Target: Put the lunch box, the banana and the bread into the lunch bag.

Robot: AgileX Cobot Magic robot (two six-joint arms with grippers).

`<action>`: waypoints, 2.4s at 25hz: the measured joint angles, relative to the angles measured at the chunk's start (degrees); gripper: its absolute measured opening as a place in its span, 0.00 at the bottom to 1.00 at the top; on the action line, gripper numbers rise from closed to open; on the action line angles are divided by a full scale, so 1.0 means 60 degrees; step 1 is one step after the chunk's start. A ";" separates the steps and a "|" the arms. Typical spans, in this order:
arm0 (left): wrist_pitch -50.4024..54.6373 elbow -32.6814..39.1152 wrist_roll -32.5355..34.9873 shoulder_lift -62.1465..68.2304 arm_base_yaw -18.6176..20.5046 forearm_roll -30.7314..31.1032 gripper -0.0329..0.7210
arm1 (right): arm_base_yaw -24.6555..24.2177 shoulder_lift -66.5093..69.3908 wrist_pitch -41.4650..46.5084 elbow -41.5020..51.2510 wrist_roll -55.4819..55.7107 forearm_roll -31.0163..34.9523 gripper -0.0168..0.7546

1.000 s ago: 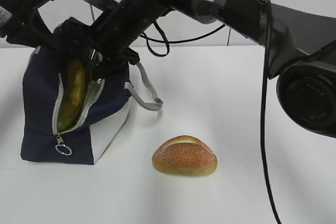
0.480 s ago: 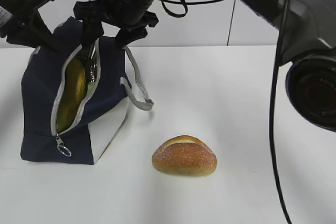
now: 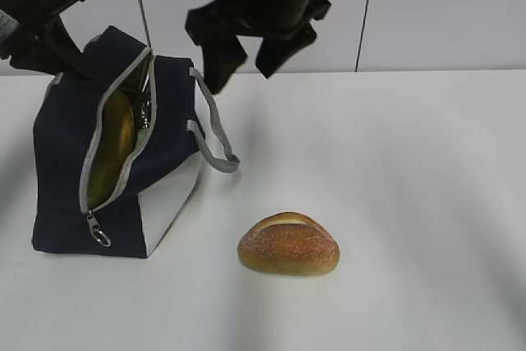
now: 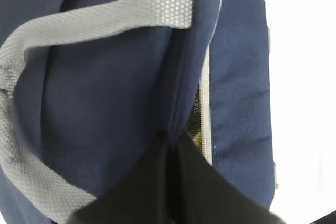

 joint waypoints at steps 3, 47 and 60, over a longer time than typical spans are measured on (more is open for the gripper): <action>0.0000 0.0000 0.0000 0.0000 0.0000 0.0000 0.04 | 0.0000 -0.1316 -0.0072 0.2190 -0.0579 -0.0024 0.75; 0.0090 0.0000 0.0141 0.0000 0.0000 0.0078 0.04 | 0.0000 -0.1867 -0.4309 0.7648 -0.4974 -0.0433 0.79; 0.0090 0.0000 0.0141 0.0000 0.0000 0.0109 0.04 | 0.0000 -0.0625 -0.4289 0.6886 -0.5921 0.0032 0.79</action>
